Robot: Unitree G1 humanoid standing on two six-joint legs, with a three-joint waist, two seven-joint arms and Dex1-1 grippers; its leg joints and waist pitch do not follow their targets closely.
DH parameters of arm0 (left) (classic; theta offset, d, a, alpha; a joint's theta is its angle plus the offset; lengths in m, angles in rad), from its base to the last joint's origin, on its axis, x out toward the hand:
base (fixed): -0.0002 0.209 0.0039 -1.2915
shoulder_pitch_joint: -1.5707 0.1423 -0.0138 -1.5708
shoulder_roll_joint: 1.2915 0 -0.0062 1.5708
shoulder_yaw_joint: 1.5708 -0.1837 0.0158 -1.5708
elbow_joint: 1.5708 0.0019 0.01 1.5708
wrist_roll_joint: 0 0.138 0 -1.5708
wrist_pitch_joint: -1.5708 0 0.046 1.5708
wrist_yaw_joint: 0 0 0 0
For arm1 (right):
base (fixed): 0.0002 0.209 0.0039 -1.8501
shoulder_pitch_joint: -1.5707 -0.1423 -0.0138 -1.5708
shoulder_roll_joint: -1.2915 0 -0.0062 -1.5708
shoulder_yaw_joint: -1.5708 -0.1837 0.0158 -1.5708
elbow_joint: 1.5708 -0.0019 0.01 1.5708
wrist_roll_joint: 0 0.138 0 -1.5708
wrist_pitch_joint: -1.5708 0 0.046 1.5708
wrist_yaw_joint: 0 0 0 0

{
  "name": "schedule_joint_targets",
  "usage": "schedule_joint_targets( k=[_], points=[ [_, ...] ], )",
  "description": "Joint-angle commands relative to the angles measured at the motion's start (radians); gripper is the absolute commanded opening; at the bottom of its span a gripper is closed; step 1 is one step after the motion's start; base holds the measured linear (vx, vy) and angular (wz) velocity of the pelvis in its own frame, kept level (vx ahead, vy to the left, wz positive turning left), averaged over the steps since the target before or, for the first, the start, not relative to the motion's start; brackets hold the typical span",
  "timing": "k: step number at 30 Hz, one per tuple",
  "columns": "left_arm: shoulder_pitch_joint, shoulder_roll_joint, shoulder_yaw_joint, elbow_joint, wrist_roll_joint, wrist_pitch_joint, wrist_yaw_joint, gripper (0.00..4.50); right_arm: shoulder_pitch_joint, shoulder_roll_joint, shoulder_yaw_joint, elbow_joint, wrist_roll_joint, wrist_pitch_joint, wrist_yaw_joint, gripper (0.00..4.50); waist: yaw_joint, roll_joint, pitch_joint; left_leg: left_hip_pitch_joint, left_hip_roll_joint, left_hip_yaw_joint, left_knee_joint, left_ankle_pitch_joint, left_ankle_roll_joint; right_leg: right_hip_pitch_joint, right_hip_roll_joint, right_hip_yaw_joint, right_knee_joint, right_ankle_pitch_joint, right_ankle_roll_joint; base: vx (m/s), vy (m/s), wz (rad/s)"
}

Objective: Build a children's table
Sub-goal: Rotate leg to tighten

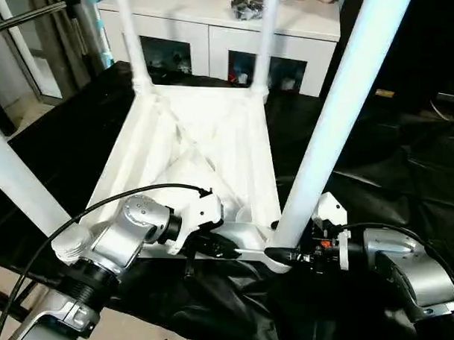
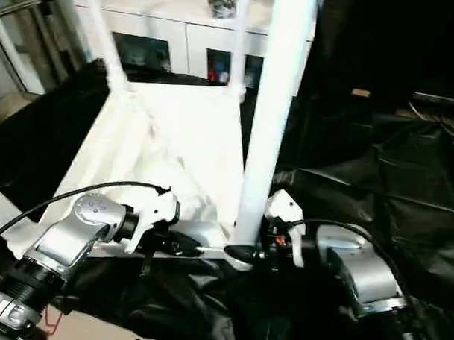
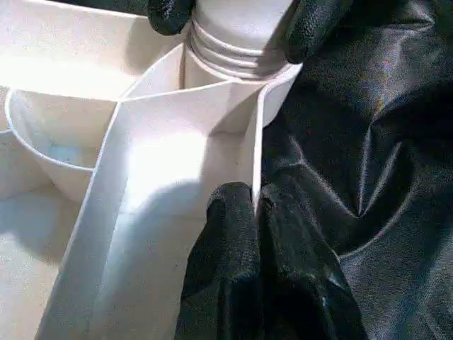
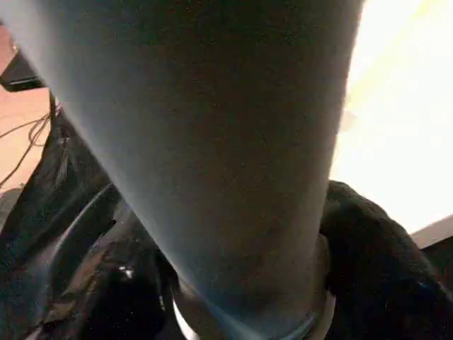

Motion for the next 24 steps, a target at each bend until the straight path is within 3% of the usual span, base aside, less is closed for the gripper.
schedule_joint_targets(
  k=[1, 6, 8, 10, 11, 13, 14, 15, 20, 21, 24],
  points=[
    [-0.009, -0.027, -0.010, -0.026, -0.018, -0.009, 0.018, 0.00, 0.019, 0.019, 0.064, -0.040, 0.019, 0.017, 0.029, 2.67, -0.004, -0.013, -0.053, 0.013, 0.032, -0.009, -0.061, -0.210, 0.049, 0.041, -0.039, 0.028, -0.058, -0.198, -0.225, 0.000, 0.000, 0.00],
    [-0.016, -0.066, 0.013, -0.008, -0.016, 0.003, 0.088, 0.00, 0.041, 0.044, 0.043, -0.040, 0.036, 0.028, -0.012, 2.61, -0.002, -0.013, -0.054, 0.013, 0.032, -0.009, -0.060, -0.201, 0.053, 0.040, -0.038, 0.027, -0.056, -0.179, -0.230, 0.000, 0.000, 0.00],
    [-0.020, -0.077, 0.017, -0.005, -0.015, 0.010, 0.109, 0.00, 0.046, 0.056, 0.034, -0.030, 0.033, 0.021, -0.034, 2.61, -0.003, -0.012, -0.050, 0.013, 0.031, -0.010, -0.063, -0.230, 0.044, 0.039, -0.039, 0.027, -0.062, -0.222, -0.220, 0.000, 0.000, 0.00],
    [-0.037, -0.120, 0.034, 0.008, -0.004, 0.043, 0.197, 0.00, 0.035, 0.131, 0.002, 0.044, -0.009, 0.000, -0.180, 2.60, -0.007, -0.015, -0.048, 0.014, 0.030, -0.011, -0.066, -0.261, 0.028, 0.036, -0.042, 0.027, -0.068, -0.281, -0.208, 0.000, 0.000, 0.00],
    [-0.044, -0.136, 0.040, 0.013, 0.002, 0.055, 0.230, 0.00, 0.026, 0.161, -0.009, 0.078, -0.030, -0.012, -0.241, 2.59, -0.011, -0.013, -0.045, 0.016, 0.028, -0.012, -0.068, -0.284, 0.011, 0.030, -0.043, 0.026, -0.075, -0.341, -0.193, 0.000, 0.000, 0.00],
    [-0.056, -0.180, 0.053, 0.032, 0.016, 0.078, 0.311, 0.00, -0.005, 0.228, -0.027, 0.164, -0.069, -0.030, -0.371, 2.58, -0.022, -0.014, -0.045, 0.009, 0.024, -0.018, -0.072, -0.301, -0.006, 0.036, -0.042, 0.022, -0.079, -0.402, -0.163, -0.065, -0.001, -0.06],
    [-0.058, -0.197, 0.058, 0.036, 0.020, 0.087, 0.339, 0.00, -0.018, 0.252, -0.030, 0.191, -0.081, -0.030, -0.414, 2.57, -0.031, -0.013, -0.042, 0.015, 0.022, -0.019, -0.072, -0.331, -0.015, 0.027, -0.041, 0.021, -0.086, -0.446, -0.151, -0.052, 0.000, -0.05],
    [-0.059, -0.205, 0.060, 0.038, 0.022, 0.091, 0.351, 0.00, -0.023, 0.263, -0.030, 0.203, -0.086, -0.030, -0.432, 2.56, -0.037, -0.016, -0.041, 0.017, 0.020, -0.021, -0.071, -0.352, -0.013, 0.028, -0.042, 0.018, -0.093, -0.496, -0.132, 0.000, 0.000, 0.00],
    [-0.046, -0.269, 0.047, 0.033, 0.045, 0.121, 0.438, 0.00, -0.061, 0.381, -0.031, 0.239, -0.128, 0.006, -0.607, 2.56, -0.050, -0.009, -0.040, 0.015, 0.018, -0.026, -0.075, -0.379, -0.014, 0.022, -0.039, 0.015, -0.104, -0.549, -0.096, 0.000, 0.000, 0.00],
    [-0.046, -0.269, 0.047, 0.033, 0.045, 0.121, 0.438, 0.00, -0.061, 0.381, -0.031, 0.239, -0.128, 0.006, -0.607, 3.12, -0.053, -0.009, -0.039, 0.017, 0.018, -0.027, -0.075, -0.393, -0.015, 0.020, -0.038, 0.014, -0.107, -0.557, -0.091, 0.000, 0.000, 0.00],
    [-0.040, -0.288, 0.031, 0.029, 0.046, 0.122, 0.435, 0.00, -0.064, 0.411, -0.022, 0.239, -0.127, 0.001, -0.602, 3.43, -0.057, -0.011, -0.041, 0.015, 0.019, -0.029, -0.077, -0.402, -0.007, 0.022, -0.038, 0.013, -0.107, -0.545, -0.091, 0.000, 0.000, 0.00]
  ],
)
